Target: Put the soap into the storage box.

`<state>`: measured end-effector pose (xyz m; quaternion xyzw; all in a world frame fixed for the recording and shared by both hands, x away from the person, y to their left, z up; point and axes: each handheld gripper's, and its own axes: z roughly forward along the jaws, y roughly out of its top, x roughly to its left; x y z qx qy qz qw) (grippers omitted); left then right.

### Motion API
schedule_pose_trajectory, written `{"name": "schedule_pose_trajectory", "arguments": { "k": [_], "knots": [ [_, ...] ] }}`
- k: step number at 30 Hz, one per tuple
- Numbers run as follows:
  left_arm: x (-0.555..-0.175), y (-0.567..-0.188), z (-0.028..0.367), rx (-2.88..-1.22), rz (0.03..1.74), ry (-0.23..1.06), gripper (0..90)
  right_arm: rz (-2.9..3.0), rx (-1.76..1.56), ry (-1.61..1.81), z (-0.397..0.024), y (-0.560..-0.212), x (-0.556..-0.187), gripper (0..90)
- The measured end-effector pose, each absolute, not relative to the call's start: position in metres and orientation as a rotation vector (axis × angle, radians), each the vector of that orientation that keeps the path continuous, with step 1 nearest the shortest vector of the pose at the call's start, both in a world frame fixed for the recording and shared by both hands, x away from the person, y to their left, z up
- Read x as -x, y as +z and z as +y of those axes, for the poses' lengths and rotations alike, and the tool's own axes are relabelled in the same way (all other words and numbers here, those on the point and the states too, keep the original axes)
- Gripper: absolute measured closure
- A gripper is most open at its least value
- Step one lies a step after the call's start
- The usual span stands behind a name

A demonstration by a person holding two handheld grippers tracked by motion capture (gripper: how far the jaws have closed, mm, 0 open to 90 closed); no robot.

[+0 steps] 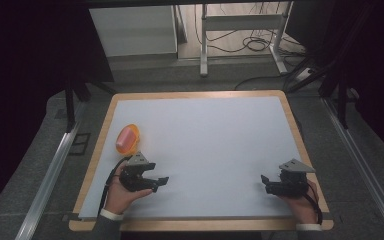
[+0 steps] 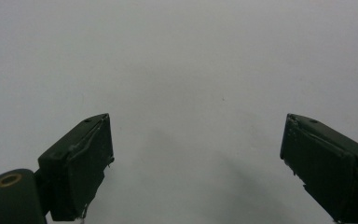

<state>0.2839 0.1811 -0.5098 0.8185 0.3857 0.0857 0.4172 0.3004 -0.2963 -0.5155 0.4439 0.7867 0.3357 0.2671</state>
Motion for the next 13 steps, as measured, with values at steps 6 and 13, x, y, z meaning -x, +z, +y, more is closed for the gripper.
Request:
{"name": "schedule_pose_trajectory", "arguments": {
  "k": [6,13],
  "knots": [
    [-0.2811,-0.5148,0.1815,-2.058,0.972,0.21,22.7,2.125,-1.19,0.905,-0.2952,-0.5162,-0.3013,8.9],
    [-0.2769,-0.512,0.1868,-2.034,0.983,0.22,21.8,2.108,-1.179,0.921,-0.2959,-0.5109,-0.3004,9.1]
  ]
}}
